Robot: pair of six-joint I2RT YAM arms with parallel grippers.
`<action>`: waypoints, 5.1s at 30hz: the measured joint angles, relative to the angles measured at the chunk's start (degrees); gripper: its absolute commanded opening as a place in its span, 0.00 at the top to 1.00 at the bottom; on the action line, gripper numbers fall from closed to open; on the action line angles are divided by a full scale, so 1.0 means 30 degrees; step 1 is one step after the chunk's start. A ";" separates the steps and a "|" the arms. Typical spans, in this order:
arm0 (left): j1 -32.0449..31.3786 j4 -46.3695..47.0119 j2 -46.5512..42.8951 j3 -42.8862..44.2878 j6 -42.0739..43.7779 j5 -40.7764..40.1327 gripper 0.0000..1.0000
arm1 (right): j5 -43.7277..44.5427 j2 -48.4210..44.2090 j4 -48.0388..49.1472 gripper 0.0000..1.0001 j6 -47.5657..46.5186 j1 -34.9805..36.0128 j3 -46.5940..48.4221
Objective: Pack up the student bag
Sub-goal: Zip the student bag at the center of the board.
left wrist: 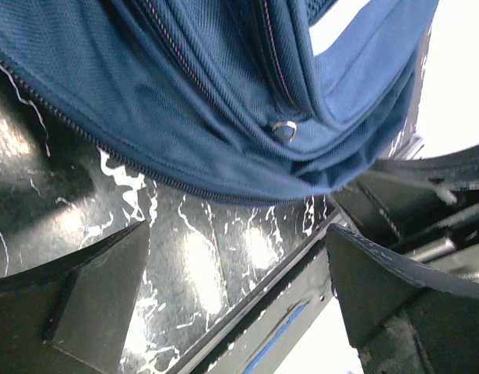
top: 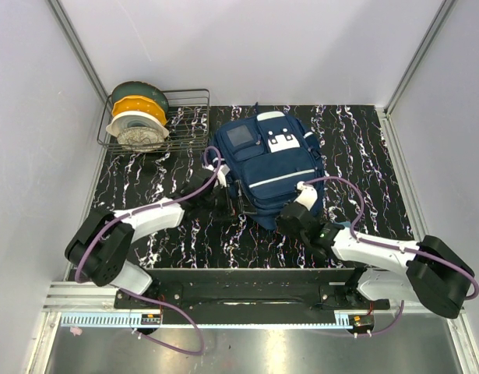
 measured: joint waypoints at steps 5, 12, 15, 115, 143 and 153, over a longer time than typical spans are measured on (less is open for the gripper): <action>0.0087 0.1260 0.1355 0.0393 -0.0780 -0.0342 0.07 | -0.0801 0.0284 0.0364 1.00 -0.1086 0.0000 0.0532; 0.0058 0.1348 0.2674 0.2018 -0.0838 -0.0539 0.10 | -0.1603 0.0335 0.0816 1.00 -0.1909 -0.0036 0.0539; 0.0058 0.1027 0.2841 0.2433 -0.0823 -0.0714 0.13 | -0.2004 0.0648 0.1013 1.00 -0.2135 -0.0044 0.0641; 0.7060 -0.5231 0.1610 0.3752 0.5173 0.4758 0.37 | -0.3577 0.1362 0.3526 1.00 -0.1741 -0.0044 0.1115; 0.1821 0.1632 -0.2062 -0.2025 -0.5632 -0.3548 0.13 | -0.4335 0.3446 0.3585 1.00 -0.1807 -0.0175 0.1392; 0.1872 0.4998 0.1107 -0.2025 -0.7227 -0.2951 0.79 | -0.3752 0.2455 0.3512 1.00 -0.1807 -0.0444 0.0780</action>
